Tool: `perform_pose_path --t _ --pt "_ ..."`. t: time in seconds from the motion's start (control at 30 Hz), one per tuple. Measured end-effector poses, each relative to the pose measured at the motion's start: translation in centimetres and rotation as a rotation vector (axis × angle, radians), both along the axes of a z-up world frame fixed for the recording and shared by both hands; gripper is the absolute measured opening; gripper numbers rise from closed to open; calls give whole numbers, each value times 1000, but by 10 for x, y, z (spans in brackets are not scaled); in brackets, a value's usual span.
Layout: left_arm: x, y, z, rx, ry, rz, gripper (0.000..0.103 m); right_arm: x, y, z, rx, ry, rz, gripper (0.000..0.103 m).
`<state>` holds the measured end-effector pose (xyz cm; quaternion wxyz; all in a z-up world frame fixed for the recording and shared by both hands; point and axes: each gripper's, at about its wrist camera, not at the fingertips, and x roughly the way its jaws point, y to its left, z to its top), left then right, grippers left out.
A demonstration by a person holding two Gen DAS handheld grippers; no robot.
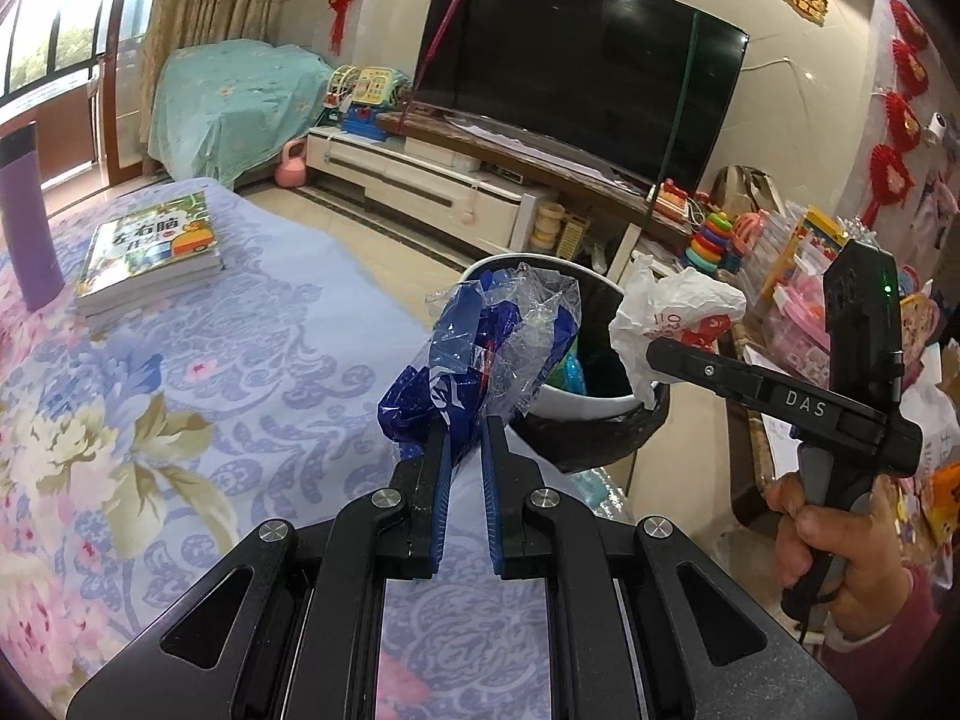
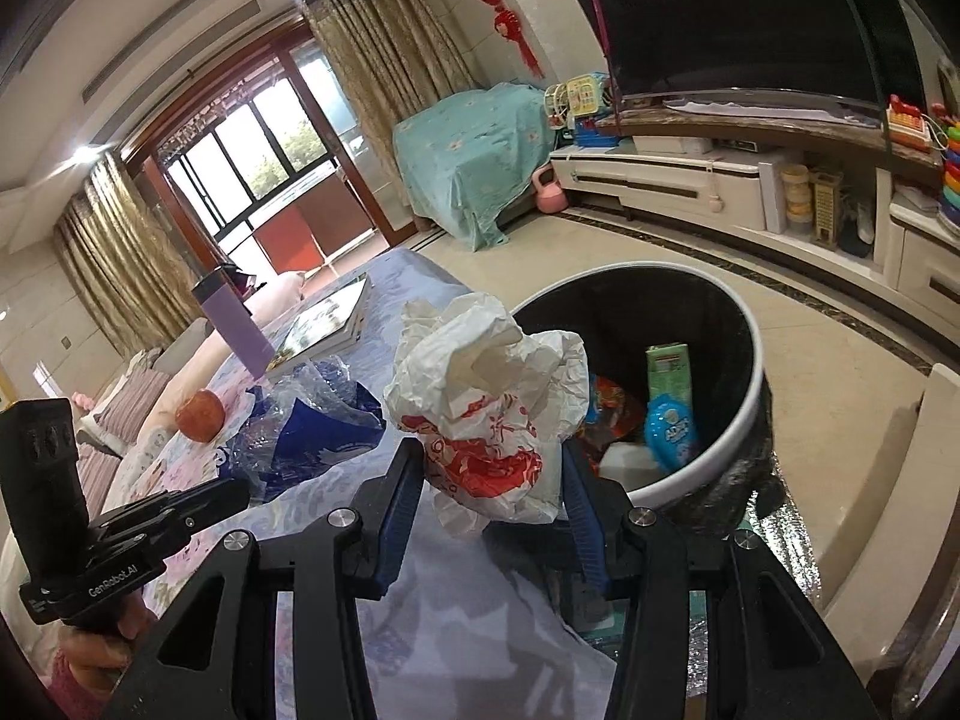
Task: Collect trash
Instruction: 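Carry the white-red bag and blue bag over the black bin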
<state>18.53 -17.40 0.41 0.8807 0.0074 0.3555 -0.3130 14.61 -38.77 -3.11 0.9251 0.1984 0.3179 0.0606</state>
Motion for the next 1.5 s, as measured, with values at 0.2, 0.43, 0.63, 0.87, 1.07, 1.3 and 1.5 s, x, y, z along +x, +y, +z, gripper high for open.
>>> perform_pose_path --t 0.2,0.43,0.63,0.87,1.07,1.3,1.5 --pt "1 -14 1 12 -6 -20 9 -4 -11 0 0 -4 -18 47" --pt "1 -33 3 22 -8 -46 9 -5 -20 2 -8 2 -34 47" --pt "3 -50 4 32 -8 -66 9 -4 -28 6 -18 4 -50 47" --pt "6 -66 3 44 -13 -84 9 1 -37 8 -31 15 -52 47" --pt "15 -77 2 53 -6 -87 9 10 -42 6 -49 36 -50 47" --pt "30 -92 -3 75 11 -86 9 22 -51 1 -70 70 -46 47" --pt "42 -102 -7 80 39 -91 9 30 -56 -4 -87 97 -37 47"
